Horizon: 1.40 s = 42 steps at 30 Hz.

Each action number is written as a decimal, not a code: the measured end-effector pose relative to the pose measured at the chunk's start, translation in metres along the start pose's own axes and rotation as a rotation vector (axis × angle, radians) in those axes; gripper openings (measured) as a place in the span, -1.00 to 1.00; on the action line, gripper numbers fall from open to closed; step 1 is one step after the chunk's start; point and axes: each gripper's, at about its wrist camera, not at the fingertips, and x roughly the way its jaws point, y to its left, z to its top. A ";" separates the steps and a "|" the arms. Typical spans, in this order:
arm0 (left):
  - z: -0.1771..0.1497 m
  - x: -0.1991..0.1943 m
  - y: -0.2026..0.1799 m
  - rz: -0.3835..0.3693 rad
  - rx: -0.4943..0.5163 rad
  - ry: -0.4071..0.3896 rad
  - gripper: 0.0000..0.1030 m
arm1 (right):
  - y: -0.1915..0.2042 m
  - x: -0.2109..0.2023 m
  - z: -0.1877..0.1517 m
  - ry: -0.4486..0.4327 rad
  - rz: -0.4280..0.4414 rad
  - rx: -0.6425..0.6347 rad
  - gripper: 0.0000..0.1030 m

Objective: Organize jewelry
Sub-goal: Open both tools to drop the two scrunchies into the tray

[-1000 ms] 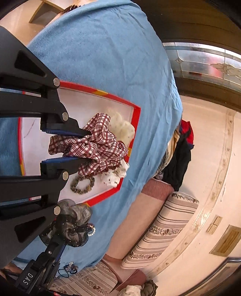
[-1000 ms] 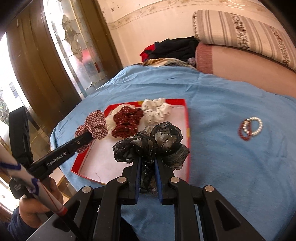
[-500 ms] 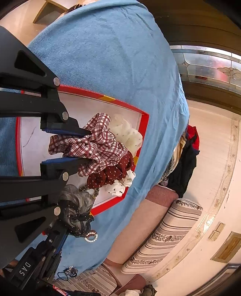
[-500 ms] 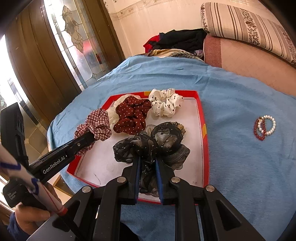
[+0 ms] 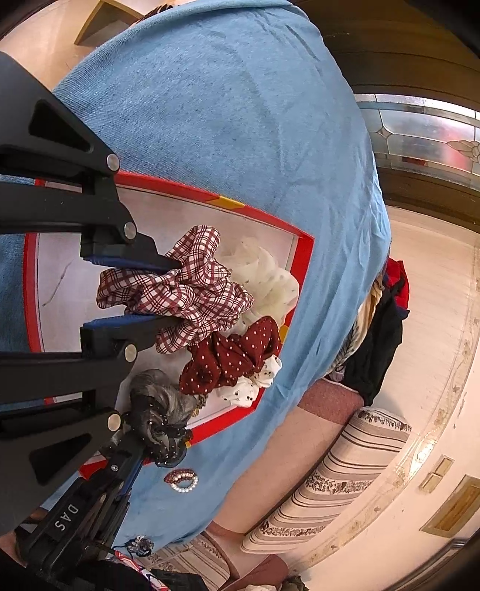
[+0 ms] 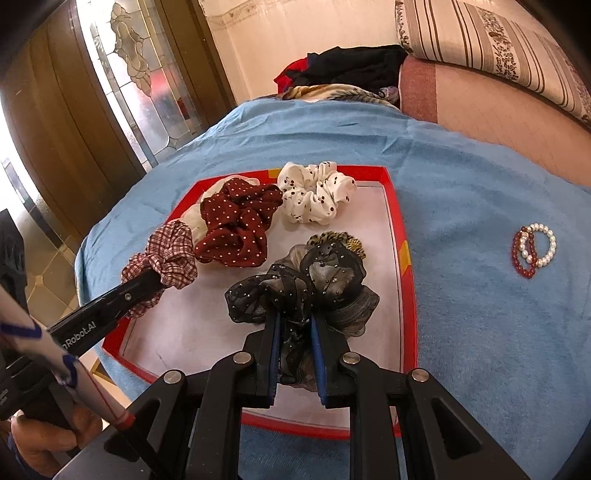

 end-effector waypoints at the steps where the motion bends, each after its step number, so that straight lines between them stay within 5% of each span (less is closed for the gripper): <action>1: 0.000 0.001 0.001 0.002 -0.003 0.001 -0.63 | 0.000 0.002 0.000 0.001 -0.001 -0.001 -0.65; 24: 0.005 0.018 0.001 0.025 -0.012 0.017 -0.56 | 0.001 0.032 0.019 0.017 -0.012 0.004 -0.60; 42: 0.005 0.003 -0.002 0.040 -0.008 -0.016 -0.17 | 0.005 0.014 0.015 0.017 0.005 0.007 -0.15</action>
